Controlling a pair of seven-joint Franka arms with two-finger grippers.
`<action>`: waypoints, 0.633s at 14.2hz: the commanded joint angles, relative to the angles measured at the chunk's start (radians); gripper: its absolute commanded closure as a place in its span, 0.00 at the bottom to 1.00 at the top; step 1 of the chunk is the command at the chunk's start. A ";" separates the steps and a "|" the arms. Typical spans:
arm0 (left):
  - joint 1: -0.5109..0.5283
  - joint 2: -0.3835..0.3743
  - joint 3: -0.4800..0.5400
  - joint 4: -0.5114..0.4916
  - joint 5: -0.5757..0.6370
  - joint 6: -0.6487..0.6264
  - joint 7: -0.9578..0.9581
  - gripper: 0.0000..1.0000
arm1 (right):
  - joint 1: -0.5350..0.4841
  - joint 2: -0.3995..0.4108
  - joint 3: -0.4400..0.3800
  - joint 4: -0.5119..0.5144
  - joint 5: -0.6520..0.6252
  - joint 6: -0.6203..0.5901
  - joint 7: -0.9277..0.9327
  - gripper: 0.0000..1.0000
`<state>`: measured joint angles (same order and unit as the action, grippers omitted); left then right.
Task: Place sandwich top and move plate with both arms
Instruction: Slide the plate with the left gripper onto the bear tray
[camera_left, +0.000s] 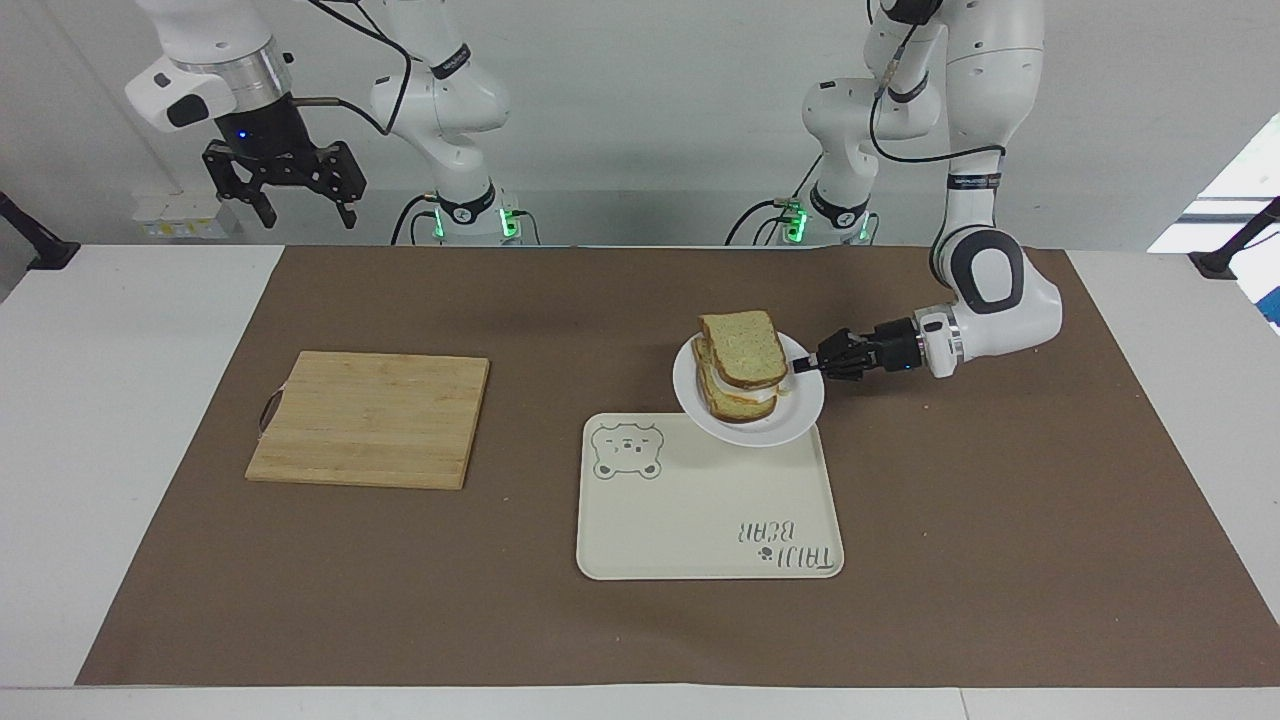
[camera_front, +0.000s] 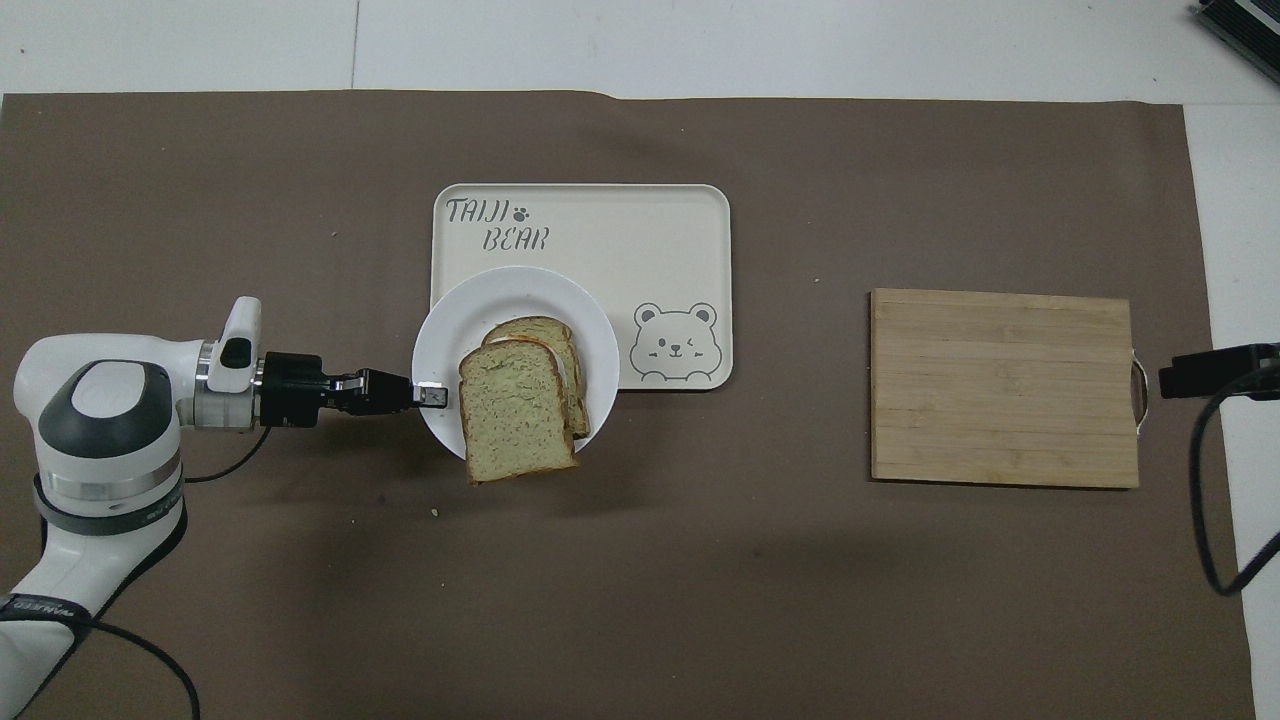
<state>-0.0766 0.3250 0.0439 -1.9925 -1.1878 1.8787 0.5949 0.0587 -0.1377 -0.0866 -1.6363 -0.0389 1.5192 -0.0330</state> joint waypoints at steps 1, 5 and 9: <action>-0.014 0.066 -0.048 0.084 0.013 0.060 -0.049 1.00 | -0.007 -0.010 0.001 0.003 0.019 -0.011 -0.024 0.00; -0.019 0.176 -0.078 0.263 0.014 0.097 -0.147 1.00 | -0.007 -0.010 0.001 0.003 0.019 -0.011 -0.024 0.00; -0.003 0.262 -0.091 0.343 0.017 0.126 -0.158 1.00 | -0.007 -0.008 0.001 0.003 0.019 -0.011 -0.024 0.00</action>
<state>-0.0902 0.5280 -0.0358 -1.7177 -1.1835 1.9884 0.4601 0.0587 -0.1377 -0.0866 -1.6363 -0.0389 1.5192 -0.0330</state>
